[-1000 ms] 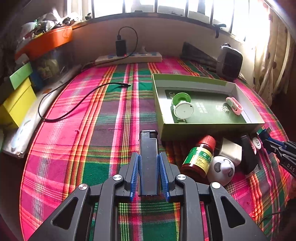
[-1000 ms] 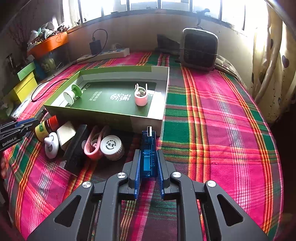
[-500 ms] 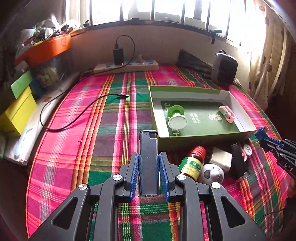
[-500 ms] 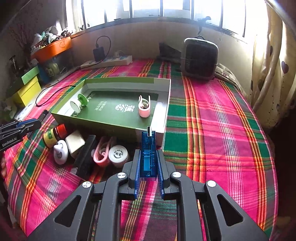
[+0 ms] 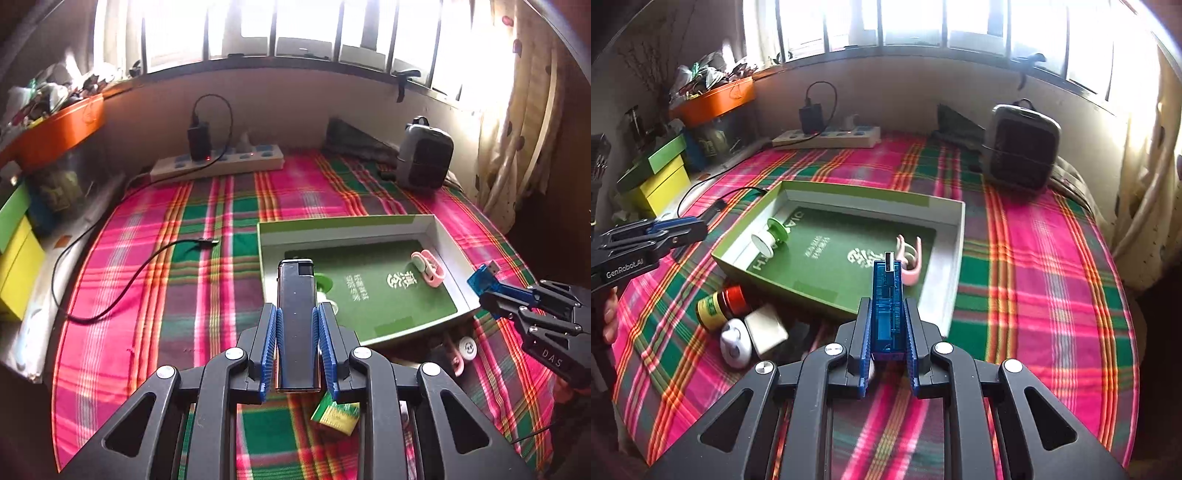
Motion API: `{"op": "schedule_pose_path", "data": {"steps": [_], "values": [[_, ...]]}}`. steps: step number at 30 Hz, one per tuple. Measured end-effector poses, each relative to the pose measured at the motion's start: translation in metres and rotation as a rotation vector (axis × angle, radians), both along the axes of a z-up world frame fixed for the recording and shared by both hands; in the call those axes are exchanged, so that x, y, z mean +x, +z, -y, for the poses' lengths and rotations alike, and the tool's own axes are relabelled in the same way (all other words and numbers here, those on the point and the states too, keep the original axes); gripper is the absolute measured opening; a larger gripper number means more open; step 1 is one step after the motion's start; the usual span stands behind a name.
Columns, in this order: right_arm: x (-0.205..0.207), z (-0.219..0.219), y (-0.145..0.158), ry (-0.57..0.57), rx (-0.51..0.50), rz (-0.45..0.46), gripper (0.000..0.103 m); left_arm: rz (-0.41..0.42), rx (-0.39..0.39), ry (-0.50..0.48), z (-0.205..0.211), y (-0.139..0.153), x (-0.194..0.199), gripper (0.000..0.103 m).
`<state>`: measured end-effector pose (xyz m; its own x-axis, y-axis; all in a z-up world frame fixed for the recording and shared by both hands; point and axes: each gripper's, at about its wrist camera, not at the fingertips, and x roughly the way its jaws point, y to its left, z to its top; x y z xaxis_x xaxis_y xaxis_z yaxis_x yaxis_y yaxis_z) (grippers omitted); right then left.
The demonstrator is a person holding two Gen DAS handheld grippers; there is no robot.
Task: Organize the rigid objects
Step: 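Lift and carry both lighters over the tray, left and right grippers together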
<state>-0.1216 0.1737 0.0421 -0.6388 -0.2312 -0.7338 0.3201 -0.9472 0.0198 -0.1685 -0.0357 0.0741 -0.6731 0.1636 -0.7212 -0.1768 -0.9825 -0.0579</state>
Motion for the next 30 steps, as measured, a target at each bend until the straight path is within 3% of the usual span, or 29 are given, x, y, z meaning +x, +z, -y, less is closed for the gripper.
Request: {"op": "schedule_pose_path", "data": {"steps": [6,15,30], "values": [[-0.021,0.008,-0.007,0.025,-0.014,0.034,0.017,0.019,0.031,-0.021,-0.005,-0.001,-0.026,0.022],[-0.047,0.019,-0.020,0.055,-0.016,0.073,0.017,0.048,0.021,-0.034,-0.012,-0.009,-0.067,0.022],[-0.066,0.035,-0.040,0.077,0.034,0.107,0.017,0.101,-0.017,-0.046,-0.022,-0.033,-0.101,0.022]]}}
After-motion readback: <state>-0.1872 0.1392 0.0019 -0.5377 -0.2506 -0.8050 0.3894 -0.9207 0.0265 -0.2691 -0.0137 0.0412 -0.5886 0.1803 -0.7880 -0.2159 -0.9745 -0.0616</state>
